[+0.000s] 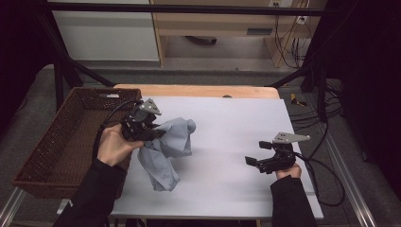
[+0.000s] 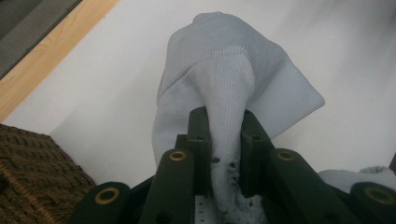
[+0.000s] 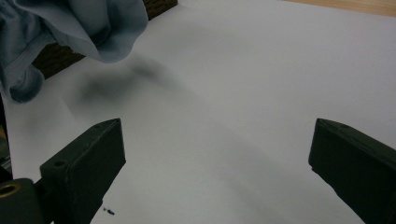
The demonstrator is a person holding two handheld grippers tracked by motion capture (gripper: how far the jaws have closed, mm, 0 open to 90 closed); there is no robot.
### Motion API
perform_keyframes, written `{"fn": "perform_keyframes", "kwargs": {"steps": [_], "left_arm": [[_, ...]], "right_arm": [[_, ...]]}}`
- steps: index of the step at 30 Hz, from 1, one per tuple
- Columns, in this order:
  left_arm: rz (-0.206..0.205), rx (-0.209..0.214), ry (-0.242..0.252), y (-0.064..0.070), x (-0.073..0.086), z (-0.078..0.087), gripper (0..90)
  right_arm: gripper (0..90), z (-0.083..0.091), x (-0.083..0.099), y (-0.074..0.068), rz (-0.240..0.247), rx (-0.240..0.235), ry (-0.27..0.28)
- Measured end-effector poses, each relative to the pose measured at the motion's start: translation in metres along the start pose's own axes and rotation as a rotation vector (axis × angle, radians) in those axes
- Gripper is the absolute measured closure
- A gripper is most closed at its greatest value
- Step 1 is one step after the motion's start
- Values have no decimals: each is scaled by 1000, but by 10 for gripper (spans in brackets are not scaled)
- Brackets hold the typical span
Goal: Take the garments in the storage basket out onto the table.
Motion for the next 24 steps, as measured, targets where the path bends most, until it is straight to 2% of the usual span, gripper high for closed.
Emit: {"fn": "perform_keyframes", "kwargs": {"steps": [18, 24], "left_arm": [[21, 43, -38, -3, 20, -38, 769], [30, 45, -57, -6, 29, -48, 759]], "right_arm": [[43, 0, 0, 0, 3, 1, -1], [43, 0, 1, 0, 5, 0, -2]]}}
Point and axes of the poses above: each handheld gripper's, and its own axes: z roughly backward along the jaws, x roughly out of its underside, y roughly to its right, the point moved 9 cm from there along -z, roughly forward along the jaws, and after that the axes turned 13 degrees about x, right-handed, at the moved point
